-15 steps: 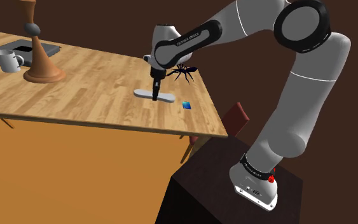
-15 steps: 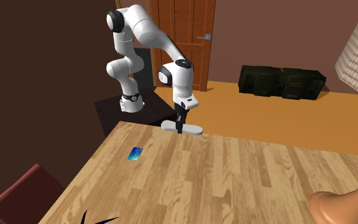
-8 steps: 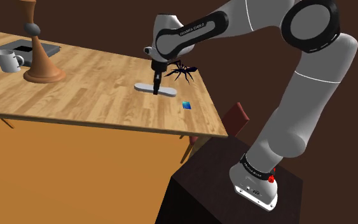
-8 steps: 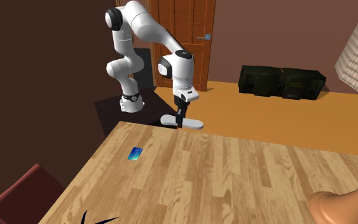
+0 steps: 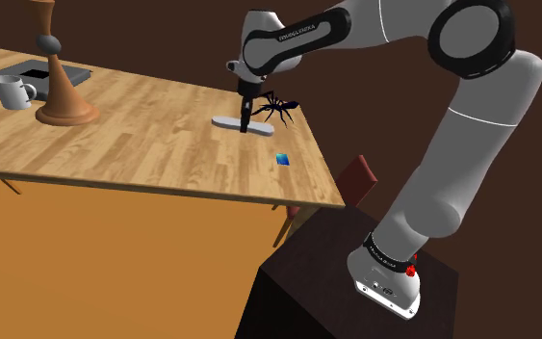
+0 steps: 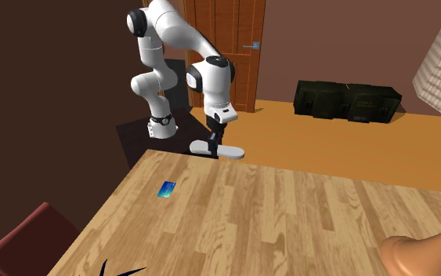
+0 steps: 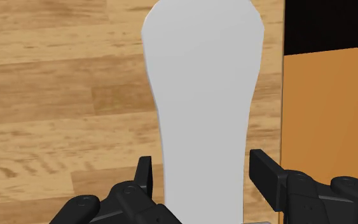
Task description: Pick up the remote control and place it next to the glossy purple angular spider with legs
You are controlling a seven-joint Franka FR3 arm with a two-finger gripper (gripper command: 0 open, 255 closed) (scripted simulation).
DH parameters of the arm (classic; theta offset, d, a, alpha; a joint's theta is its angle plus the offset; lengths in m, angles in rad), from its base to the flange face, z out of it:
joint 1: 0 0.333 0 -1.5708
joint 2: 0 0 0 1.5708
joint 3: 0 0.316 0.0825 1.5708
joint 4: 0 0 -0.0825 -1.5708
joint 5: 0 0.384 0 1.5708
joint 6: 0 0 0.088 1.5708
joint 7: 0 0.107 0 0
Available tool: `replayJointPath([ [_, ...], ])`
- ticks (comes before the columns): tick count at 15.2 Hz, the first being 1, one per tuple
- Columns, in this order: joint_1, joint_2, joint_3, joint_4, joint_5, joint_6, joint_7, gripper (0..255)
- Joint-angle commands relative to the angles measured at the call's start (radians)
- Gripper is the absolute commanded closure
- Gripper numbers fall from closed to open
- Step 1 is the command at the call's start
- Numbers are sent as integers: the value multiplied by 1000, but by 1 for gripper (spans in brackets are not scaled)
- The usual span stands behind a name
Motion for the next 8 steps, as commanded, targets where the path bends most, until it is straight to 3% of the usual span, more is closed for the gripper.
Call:
replayJointPath([
  [1,-26,6,-19,8,3,-1,-48,255],
  [8,-119,64,-82,86,22,-18,-213,255],
])
